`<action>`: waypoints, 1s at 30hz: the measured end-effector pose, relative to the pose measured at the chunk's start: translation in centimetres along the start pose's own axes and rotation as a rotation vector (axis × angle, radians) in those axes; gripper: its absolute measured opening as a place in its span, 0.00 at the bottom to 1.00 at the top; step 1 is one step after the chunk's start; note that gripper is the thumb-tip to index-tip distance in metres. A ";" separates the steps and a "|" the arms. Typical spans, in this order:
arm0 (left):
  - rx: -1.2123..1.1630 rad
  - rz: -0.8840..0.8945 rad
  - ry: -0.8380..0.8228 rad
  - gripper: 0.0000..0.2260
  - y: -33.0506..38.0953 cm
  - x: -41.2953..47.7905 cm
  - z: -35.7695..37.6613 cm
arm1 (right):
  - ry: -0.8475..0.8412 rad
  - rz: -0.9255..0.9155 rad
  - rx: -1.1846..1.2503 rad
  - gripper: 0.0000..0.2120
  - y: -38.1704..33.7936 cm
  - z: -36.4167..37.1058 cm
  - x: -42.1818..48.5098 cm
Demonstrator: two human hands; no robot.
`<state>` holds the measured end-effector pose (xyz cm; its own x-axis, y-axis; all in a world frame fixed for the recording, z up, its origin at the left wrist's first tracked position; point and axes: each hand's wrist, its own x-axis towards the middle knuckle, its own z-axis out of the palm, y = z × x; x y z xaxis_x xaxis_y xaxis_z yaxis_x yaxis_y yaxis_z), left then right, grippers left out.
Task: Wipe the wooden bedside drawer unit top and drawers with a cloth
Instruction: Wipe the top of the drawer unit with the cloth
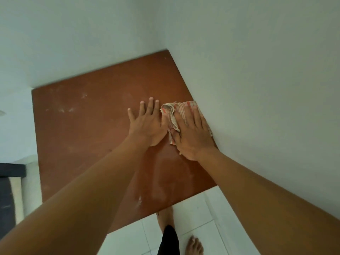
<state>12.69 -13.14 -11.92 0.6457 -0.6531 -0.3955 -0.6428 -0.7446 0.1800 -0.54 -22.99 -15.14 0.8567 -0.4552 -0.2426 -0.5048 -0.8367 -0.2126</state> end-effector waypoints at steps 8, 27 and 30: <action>0.044 0.007 -0.038 0.31 1.9 -6.6 2.9 | 0.043 -0.037 0.020 0.34 2.6 2.6 -10.8; -0.009 -0.005 0.016 0.31 -0.6 -14.0 3.4 | 0.039 0.017 0.007 0.49 7.4 10.2 -28.8; -0.005 0.007 0.003 0.31 -1.8 -13.7 3.3 | 0.101 -0.029 0.108 0.41 5.0 8.5 -27.7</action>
<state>3.63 -2.45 -9.82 0.6427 -0.6586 -0.3915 -0.6453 -0.7408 0.1868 -27.73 -11.99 -17.48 0.8749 -0.4637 -0.1397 -0.4831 -0.8151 -0.3198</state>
